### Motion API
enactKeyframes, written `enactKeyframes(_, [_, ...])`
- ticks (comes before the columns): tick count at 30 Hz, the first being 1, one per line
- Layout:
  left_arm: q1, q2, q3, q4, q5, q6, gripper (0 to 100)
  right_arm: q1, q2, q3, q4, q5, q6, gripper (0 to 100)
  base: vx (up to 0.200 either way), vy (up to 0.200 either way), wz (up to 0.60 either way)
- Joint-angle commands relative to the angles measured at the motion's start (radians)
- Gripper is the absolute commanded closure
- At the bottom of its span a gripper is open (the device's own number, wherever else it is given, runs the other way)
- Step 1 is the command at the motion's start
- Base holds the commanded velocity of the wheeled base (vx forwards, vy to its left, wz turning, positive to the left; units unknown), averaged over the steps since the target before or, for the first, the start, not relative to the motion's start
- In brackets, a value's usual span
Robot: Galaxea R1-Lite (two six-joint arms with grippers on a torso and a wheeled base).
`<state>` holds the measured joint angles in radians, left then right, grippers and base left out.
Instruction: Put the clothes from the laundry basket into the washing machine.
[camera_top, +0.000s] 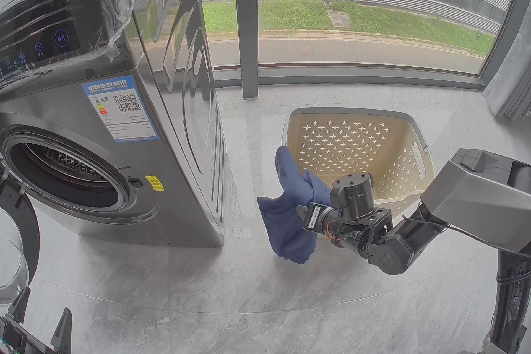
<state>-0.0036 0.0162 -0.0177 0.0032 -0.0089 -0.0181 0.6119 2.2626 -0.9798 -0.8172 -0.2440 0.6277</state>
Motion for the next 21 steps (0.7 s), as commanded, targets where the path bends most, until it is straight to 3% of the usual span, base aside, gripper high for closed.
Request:
enactKeyframes(1, [0.001, -0.015, 0.015, 0.000, 0.000, 0.000, 0, 0.006, -0.003, 0.003, 0.001, -0.001, 0.004, 100, 0.000, 0.000, 0.00])
enactKeyframes(11, [-0.001, -0.015, 0.015, 0.000, 0.000, 0.000, 0, 0.051, -0.106, 0.098, 0.000, -0.008, 0.009, 100, 0.000, 0.000, 0.00])
enactKeyframes(21, [-0.001, -0.015, 0.016, 0.000, 0.000, 0.001, 0, 0.123, -0.518, 0.354, 0.000, -0.006, -0.013, 100, 0.000, 0.000, 0.00])
